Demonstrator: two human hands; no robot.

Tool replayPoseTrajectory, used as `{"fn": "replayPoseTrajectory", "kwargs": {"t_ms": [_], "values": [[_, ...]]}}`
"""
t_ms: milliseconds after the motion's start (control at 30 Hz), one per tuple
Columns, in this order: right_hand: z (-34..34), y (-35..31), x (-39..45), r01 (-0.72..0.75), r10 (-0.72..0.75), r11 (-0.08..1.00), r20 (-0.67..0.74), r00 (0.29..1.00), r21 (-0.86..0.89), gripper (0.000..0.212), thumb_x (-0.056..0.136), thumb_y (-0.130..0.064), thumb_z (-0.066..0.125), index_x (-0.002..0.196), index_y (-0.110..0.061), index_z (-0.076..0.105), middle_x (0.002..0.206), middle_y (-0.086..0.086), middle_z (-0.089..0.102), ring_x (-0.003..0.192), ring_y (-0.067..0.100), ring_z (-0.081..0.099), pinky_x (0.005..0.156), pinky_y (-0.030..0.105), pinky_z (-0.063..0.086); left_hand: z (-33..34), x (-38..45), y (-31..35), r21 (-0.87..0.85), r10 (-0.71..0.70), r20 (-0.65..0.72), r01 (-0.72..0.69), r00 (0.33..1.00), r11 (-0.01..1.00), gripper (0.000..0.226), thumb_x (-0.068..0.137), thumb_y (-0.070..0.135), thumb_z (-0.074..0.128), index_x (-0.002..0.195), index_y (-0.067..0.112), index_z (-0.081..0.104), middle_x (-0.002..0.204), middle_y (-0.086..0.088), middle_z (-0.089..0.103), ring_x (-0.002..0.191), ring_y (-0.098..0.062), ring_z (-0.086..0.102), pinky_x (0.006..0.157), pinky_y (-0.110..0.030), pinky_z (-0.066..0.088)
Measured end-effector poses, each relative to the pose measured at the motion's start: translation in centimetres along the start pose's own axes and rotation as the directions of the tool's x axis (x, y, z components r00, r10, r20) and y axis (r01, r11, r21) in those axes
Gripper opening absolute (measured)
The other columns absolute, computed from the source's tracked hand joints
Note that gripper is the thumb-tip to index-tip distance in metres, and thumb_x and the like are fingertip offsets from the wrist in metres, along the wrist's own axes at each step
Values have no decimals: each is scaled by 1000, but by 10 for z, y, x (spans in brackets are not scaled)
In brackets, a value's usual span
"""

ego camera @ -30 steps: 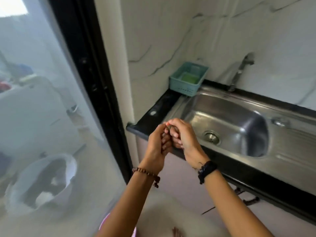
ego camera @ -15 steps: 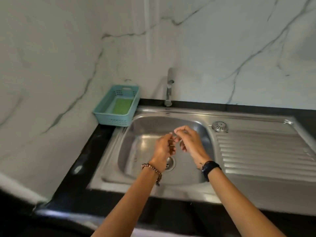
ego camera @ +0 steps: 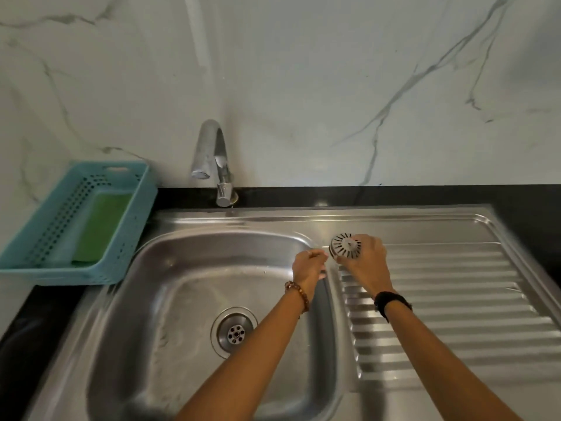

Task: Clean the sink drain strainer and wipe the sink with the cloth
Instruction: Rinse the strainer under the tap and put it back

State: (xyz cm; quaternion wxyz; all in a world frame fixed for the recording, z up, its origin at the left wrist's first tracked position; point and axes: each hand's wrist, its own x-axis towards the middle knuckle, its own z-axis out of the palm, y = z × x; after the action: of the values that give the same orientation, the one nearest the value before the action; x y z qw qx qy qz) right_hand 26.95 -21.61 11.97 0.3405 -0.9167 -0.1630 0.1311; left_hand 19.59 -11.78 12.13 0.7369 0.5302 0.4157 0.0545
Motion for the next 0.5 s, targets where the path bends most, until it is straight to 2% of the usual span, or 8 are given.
{"fn": "replayPoseTrajectory", "kwargs": {"t_ms": [67, 167, 233, 300, 333, 433, 500], "values": [[5, 6, 8, -3, 4, 997, 16, 1000, -74, 71, 73, -28, 76, 132, -10, 41, 136, 15, 37, 126, 31, 34, 102, 40, 38, 6, 9, -4, 37, 9, 13, -10, 1000, 999, 12, 87, 9, 56, 98, 9, 63, 82, -4, 59, 73, -13, 56, 62, -20, 49], [15, 6, 8, 18, -19, 989, -9, 1000, -146, 72, 75, -30, 74, 134, -10, 38, 137, 13, 41, 126, 29, 38, 106, 41, 35, 8, 16, -7, 33, 31, 31, -32, 999, 999, 15, 88, 8, 53, 79, 18, 59, 74, -1, 58, 67, -10, 53, 63, -22, 49], [20, 4, 4, 40, -41, 996, -17, 999, -85, 68, 76, -24, 74, 133, -11, 40, 136, 13, 43, 125, 27, 40, 105, 39, 39, 6, 16, -9, 4, 15, 34, -15, 999, 1000, 15, 89, 8, 53, 78, 17, 58, 78, -2, 58, 71, -11, 55, 67, -24, 51], [27, -2, -4, 50, -50, 999, 5, 999, 8, 67, 74, -20, 76, 131, -12, 41, 135, 12, 42, 124, 26, 40, 103, 37, 42, -1, 13, -8, -75, -25, 11, 25, 1000, 997, 5, 88, 8, 57, 86, 12, 56, 87, -7, 59, 83, -18, 60, 76, -30, 53], [31, -5, -8, 58, -59, 997, 19, 998, 52, 68, 72, -20, 77, 130, -13, 42, 135, 11, 42, 124, 25, 41, 102, 36, 43, -6, 11, -8, -128, -44, -9, 42, 999, 991, 7, 87, 6, 58, 86, 11, 54, 89, -9, 59, 86, -21, 60, 78, -33, 53], [48, -28, -20, 131, -148, 979, 101, 984, 156, 70, 73, -23, 77, 132, -17, 39, 136, 6, 42, 123, 21, 43, 98, 29, 43, -37, 7, -5, -296, -38, -51, 21, 998, 955, 21, 85, -4, 56, 76, 13, 50, 77, -9, 59, 68, -18, 60, 63, -27, 54], [58, -50, -23, 175, -215, 950, 134, 967, 258, 71, 77, -29, 73, 136, -20, 36, 136, -3, 40, 123, 14, 41, 100, 29, 41, -69, 6, -2, -383, -36, -33, 21, 999, 923, 21, 86, -5, 54, 75, 12, 53, 69, -8, 64, 58, -14, 64, 55, -21, 56]]}}
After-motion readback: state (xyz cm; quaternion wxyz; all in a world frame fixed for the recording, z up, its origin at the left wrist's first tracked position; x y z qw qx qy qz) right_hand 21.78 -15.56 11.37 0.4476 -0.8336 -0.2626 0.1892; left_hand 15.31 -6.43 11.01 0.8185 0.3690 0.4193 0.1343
